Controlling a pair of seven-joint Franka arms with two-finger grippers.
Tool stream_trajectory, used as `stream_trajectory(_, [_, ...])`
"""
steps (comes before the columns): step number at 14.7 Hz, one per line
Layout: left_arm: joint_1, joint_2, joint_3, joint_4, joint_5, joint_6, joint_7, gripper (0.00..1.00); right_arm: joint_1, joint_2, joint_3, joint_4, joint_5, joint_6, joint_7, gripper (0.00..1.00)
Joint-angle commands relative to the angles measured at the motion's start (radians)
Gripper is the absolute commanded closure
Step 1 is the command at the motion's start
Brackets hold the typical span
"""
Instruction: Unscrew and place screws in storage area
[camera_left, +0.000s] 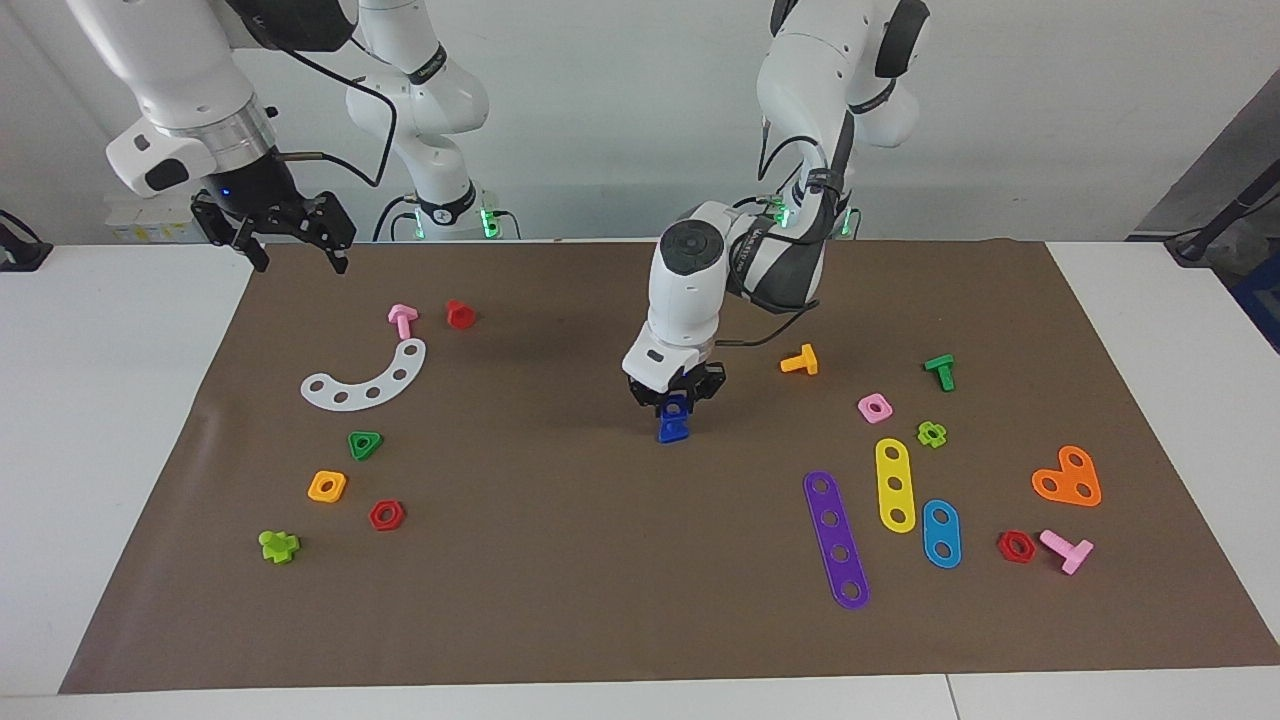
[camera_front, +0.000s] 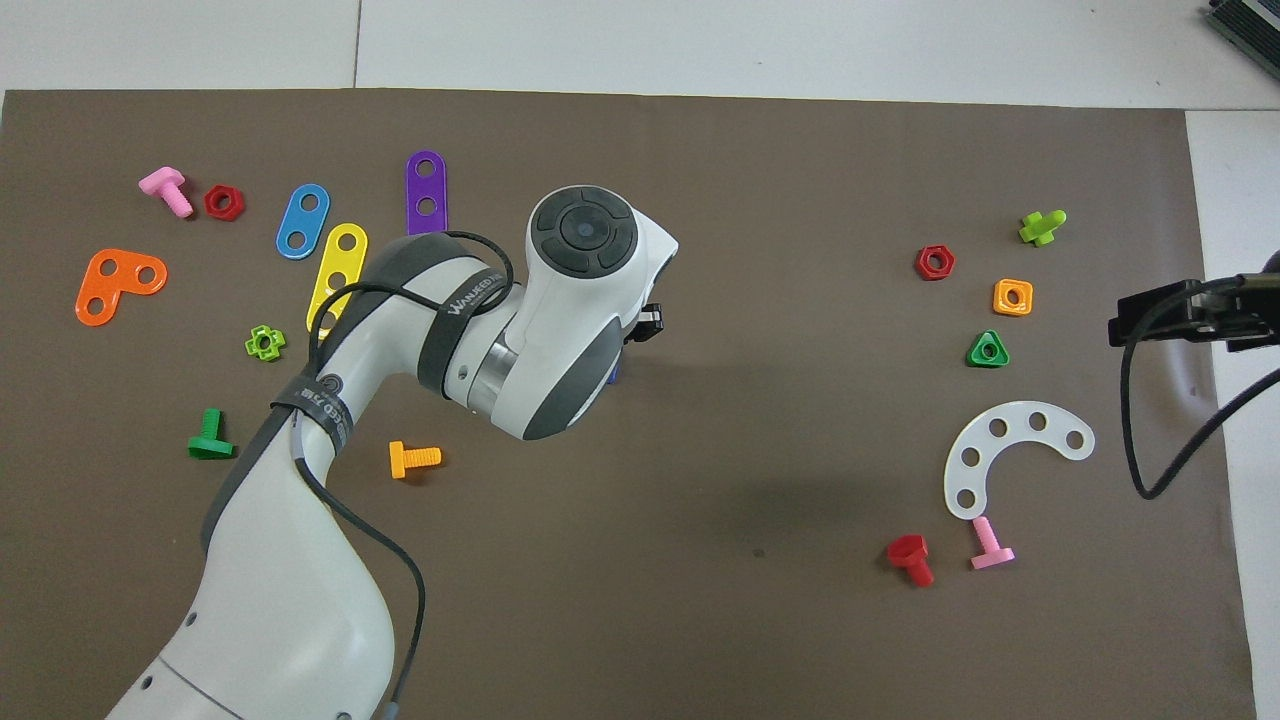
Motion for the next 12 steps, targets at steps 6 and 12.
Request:
stream_trajectory(6, [0.17,0.002,0.001,-0.011,-0.014,-0.044,0.254,0.57,-0.002,-0.003,0.0,-0.002,0.006,-0.002,-0.025,0.0])
stream_trajectory(12, [0.283,-0.133,0.001,-0.289,-0.022,0.08,0.534,0.57,-0.005,-0.003,-0.002,-0.002,0.006,-0.002,-0.028,0.0])
